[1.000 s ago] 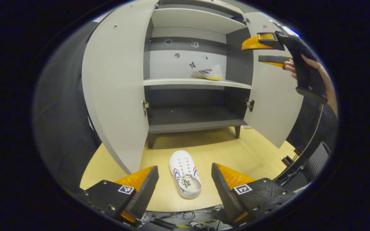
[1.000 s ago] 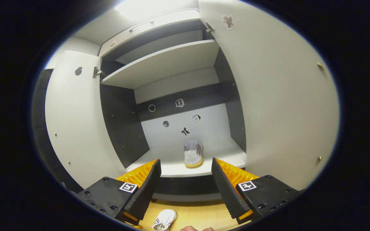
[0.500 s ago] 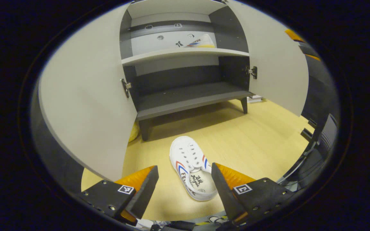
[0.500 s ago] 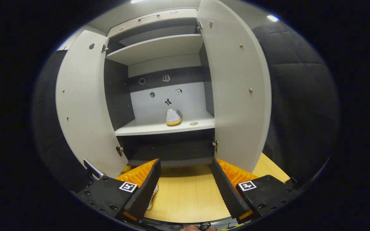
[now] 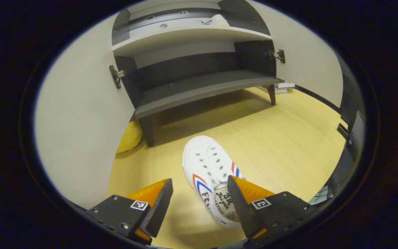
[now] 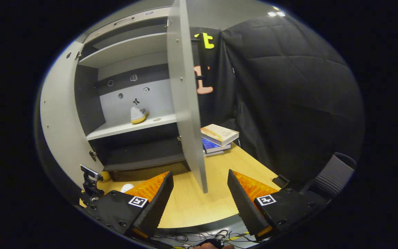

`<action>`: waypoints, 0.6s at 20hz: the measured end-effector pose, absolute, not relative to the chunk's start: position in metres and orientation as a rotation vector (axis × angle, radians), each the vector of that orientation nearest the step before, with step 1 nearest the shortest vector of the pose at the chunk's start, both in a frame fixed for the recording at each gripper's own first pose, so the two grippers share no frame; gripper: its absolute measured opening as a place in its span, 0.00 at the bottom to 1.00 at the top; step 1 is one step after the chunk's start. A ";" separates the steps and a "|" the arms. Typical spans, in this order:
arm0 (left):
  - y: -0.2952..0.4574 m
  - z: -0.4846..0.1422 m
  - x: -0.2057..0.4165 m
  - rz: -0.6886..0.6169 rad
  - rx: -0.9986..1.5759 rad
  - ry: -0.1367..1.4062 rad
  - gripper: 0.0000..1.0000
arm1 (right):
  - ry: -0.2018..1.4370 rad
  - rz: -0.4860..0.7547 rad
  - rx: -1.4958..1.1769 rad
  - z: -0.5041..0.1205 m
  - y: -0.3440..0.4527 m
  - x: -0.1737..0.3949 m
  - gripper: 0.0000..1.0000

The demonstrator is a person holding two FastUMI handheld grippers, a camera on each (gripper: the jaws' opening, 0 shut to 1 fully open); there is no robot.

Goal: Grab one shoe with the right hand and put it into the shoe cabinet, grab the other shoe with the left hand and put it into the shoe cabinet; then close the right door with the right hand and the left door with the left hand.

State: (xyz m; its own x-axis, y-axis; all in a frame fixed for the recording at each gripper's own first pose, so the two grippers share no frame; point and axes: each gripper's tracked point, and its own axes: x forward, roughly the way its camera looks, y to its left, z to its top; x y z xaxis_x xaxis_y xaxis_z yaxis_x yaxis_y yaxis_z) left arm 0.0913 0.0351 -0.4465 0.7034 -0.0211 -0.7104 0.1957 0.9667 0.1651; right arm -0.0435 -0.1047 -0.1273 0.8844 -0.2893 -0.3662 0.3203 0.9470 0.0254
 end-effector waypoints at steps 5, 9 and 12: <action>0.032 -0.471 0.089 -0.113 0.134 0.871 0.73 | 0.392 -0.382 0.037 -0.129 -0.136 -0.063 0.98; 0.024 -0.477 0.086 -0.142 0.114 0.892 0.54 | 0.352 -0.459 0.059 -0.119 -0.154 -0.072 0.98; 0.025 -0.476 0.088 -0.112 0.099 0.898 0.37 | 0.366 -0.459 0.051 -0.123 -0.155 -0.073 0.98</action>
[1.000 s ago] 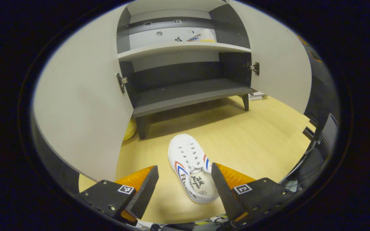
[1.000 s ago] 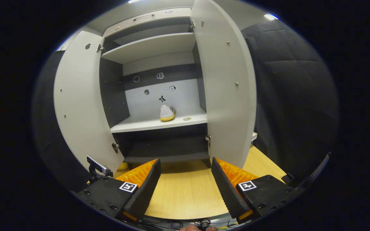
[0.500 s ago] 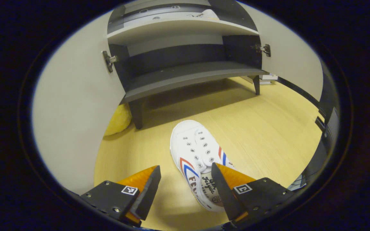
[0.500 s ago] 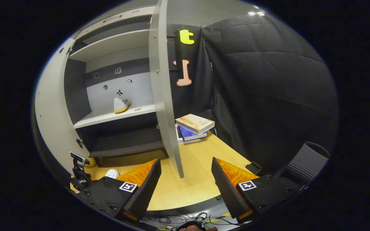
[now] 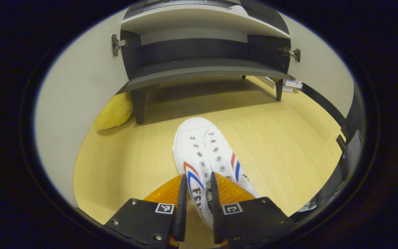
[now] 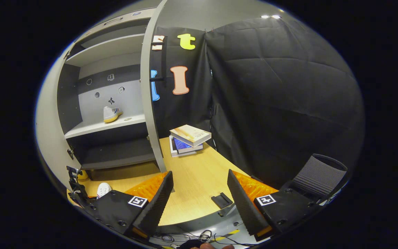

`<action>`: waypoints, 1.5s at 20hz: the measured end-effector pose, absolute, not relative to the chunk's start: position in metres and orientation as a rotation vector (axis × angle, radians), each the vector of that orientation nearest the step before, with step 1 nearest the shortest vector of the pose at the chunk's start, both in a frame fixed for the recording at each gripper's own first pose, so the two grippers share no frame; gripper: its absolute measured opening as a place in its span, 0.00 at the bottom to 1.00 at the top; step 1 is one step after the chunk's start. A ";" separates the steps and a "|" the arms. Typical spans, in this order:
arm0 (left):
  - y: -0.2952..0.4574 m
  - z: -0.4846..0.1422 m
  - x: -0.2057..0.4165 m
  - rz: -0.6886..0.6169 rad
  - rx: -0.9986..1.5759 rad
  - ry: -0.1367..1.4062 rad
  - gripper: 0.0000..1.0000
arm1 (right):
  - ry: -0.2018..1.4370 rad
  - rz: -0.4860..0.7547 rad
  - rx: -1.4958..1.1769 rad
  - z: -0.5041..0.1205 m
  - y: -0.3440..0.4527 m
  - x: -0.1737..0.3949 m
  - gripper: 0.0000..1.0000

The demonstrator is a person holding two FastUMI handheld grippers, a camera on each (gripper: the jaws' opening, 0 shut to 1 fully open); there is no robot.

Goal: Grab one shoe with the right hand and put it into the shoe cabinet, grab the other shoe with the left hand and put it into the shoe cabinet; then close the right door with the right hand and the left door with the left hand.

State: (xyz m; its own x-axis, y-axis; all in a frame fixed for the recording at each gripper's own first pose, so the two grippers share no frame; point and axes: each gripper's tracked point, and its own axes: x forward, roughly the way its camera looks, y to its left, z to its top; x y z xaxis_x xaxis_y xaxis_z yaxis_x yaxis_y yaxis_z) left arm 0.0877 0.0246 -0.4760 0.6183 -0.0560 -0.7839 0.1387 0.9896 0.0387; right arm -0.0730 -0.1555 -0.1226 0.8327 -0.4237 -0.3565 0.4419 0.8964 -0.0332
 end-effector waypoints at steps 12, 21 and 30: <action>0.042 -0.446 0.104 -0.076 0.077 0.821 0.02 | 0.330 -0.508 0.041 -0.106 -0.173 -0.087 0.98; 0.048 -0.375 0.112 -0.126 0.017 0.647 0.01 | 0.277 -0.560 -0.004 -0.088 -0.204 -0.077 0.98; 0.052 -0.360 0.112 -0.105 -0.051 0.493 0.01 | 0.196 -0.556 -0.030 -0.051 -0.236 -0.030 0.98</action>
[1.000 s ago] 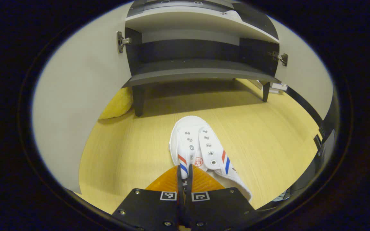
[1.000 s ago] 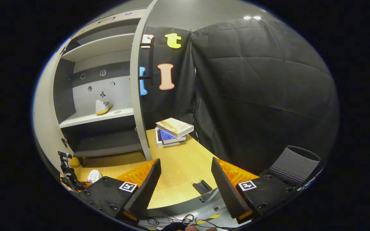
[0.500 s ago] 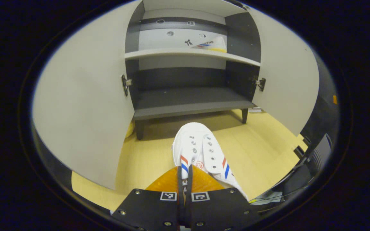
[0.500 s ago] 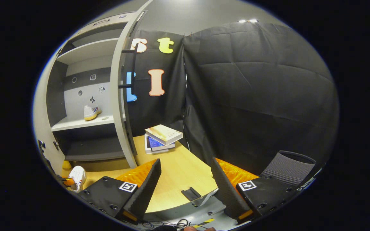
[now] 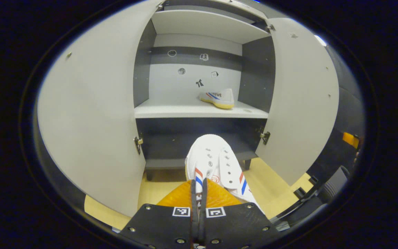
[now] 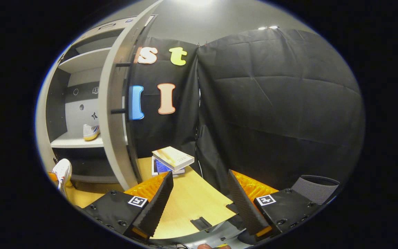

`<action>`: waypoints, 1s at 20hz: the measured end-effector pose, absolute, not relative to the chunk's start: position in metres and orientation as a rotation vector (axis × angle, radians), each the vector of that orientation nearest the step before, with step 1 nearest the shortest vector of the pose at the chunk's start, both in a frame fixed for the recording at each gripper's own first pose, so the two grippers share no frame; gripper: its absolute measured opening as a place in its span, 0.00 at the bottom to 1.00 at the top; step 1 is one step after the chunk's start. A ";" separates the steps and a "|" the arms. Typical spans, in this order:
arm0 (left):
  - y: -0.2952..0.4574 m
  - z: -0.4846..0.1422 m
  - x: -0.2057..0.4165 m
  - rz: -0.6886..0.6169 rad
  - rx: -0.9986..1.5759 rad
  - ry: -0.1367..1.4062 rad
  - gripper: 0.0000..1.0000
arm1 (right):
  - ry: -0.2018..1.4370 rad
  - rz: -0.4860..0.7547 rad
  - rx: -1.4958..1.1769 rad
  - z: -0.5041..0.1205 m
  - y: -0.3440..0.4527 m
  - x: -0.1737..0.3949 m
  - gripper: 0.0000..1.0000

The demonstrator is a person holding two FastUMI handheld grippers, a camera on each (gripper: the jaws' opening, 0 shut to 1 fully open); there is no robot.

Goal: Grab one shoe with the right hand and put it into the shoe cabinet, grab the other shoe with the left hand and put it into the shoe cabinet; then close the right door with the right hand and the left door with the left hand.

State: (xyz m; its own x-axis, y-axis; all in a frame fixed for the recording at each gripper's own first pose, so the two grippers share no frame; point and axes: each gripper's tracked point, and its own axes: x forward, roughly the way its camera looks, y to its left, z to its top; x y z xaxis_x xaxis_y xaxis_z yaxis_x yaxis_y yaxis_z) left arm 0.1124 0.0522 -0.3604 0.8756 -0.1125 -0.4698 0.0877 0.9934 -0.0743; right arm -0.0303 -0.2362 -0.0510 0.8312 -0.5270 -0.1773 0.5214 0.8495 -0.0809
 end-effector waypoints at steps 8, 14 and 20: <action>0.059 -0.358 0.117 -0.012 -0.072 0.358 0.01 | 0.133 -0.506 0.021 -0.037 -0.264 0.015 0.98; 0.059 -0.353 0.116 0.059 -0.057 0.282 0.00 | 0.117 -0.531 0.036 -0.036 -0.297 0.028 0.98; 0.060 -0.356 0.118 0.097 -0.059 0.235 0.00 | 0.102 -0.580 0.063 -0.043 -0.330 0.036 0.98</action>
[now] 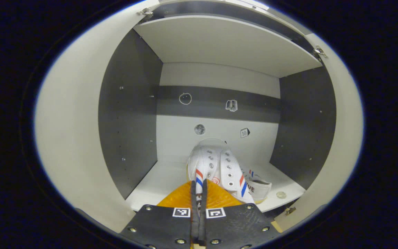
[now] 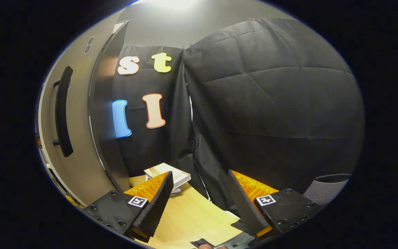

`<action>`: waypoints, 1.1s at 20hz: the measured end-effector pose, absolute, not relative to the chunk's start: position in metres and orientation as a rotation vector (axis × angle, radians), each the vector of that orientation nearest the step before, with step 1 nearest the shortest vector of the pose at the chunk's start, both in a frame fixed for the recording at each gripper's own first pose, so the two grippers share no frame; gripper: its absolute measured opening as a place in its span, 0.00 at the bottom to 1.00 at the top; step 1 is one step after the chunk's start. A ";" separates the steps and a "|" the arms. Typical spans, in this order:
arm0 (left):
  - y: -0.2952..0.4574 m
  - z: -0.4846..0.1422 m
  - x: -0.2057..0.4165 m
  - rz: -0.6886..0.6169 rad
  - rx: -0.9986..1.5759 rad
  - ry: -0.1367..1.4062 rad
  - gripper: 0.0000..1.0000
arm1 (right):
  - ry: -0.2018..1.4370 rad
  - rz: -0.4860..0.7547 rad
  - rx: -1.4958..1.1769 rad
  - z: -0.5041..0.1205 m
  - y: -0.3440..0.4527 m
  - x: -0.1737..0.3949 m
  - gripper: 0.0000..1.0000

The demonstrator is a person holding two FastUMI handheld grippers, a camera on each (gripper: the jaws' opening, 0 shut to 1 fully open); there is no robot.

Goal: Grab one shoe with the right hand and put it into the shoe cabinet, grab the other shoe with the left hand and put it into the shoe cabinet; then close the right door with the right hand and the left door with the left hand.

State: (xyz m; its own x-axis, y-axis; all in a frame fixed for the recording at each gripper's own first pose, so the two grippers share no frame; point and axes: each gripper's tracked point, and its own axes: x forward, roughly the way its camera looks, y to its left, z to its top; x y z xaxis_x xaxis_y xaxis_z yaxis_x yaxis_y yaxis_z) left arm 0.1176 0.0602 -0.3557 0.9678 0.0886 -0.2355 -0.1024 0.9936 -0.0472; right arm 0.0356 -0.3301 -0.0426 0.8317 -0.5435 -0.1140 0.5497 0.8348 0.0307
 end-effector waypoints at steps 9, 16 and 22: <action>0.061 -0.360 0.117 0.111 -0.116 0.337 0.00 | 0.105 -0.646 0.085 -0.053 -0.364 0.041 0.98; 0.063 -0.374 0.132 0.125 -0.074 0.368 0.01 | 0.108 -0.633 0.105 -0.057 -0.374 0.066 0.98; 0.059 -0.360 0.140 0.105 -0.115 0.294 0.09 | 0.108 -0.594 0.101 -0.054 -0.369 0.084 0.98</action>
